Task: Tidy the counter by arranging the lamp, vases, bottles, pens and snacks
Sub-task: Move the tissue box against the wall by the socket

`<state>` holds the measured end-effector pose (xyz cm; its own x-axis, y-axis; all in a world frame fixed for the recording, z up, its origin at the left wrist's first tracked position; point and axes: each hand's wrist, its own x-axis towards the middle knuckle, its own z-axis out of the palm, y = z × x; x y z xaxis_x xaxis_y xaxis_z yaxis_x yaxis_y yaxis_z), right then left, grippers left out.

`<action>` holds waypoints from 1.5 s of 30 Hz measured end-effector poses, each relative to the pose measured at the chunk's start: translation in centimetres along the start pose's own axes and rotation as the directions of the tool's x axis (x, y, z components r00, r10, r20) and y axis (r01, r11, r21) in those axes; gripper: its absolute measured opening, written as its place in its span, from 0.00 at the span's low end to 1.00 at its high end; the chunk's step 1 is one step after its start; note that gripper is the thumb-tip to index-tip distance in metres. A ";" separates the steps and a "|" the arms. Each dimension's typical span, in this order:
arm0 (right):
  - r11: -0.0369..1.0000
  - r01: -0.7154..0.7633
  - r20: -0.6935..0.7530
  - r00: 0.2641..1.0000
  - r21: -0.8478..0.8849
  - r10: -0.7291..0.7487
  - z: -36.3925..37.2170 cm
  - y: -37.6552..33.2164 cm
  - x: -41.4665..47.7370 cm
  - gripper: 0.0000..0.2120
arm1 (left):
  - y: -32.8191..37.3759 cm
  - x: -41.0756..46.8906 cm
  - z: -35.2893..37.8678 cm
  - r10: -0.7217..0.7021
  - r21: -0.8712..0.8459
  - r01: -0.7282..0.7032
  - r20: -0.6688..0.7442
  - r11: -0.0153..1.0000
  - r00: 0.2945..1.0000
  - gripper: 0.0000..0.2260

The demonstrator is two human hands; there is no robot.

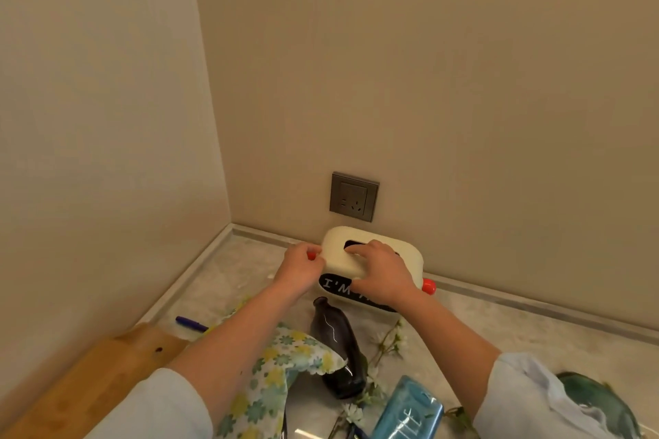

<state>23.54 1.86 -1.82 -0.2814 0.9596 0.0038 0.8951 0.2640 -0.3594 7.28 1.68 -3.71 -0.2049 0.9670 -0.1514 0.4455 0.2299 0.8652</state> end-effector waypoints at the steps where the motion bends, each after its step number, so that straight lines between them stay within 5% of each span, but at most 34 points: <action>1: 1.000 -0.003 0.011 1.000 0.006 0.003 0.2 -0.1 0.2 0.31 | -0.3 0.2 -0.1 -0.011 -0.002 0.011 -0.002 1.000 1.000 0.14; 21: 0.999 0.048 0.069 0.997 -0.008 -0.047 1.7 -1.5 1.3 0.32 | -1.9 1.1 -1.8 -0.075 0.027 0.077 -0.051 0.997 0.996 0.03; 33: 0.993 0.082 0.098 0.992 -0.090 -0.073 1.9 -1.5 1.9 0.33 | -2.5 1.6 -1.6 -0.037 0.033 0.039 -0.060 0.999 0.998 0.12; 38: 0.988 0.102 0.016 0.995 -0.118 -0.101 1.9 -1.9 1.3 0.34 | -2.2 1.0 -2.0 -0.005 0.002 0.005 -0.059 1.000 0.998 0.13; 45: 0.982 0.109 -0.220 0.973 0.151 -0.074 0.7 -3.3 -1.3 0.23 | -1.0 -1.4 -3.4 0.044 -0.087 -0.052 -0.090 0.995 0.995 0.12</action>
<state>20.74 -0.30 -1.25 -0.2636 0.9355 0.2352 0.7965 0.3487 -0.4940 4.18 -0.24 -2.78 -0.2632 0.9622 -0.0696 0.3783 0.1693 0.9101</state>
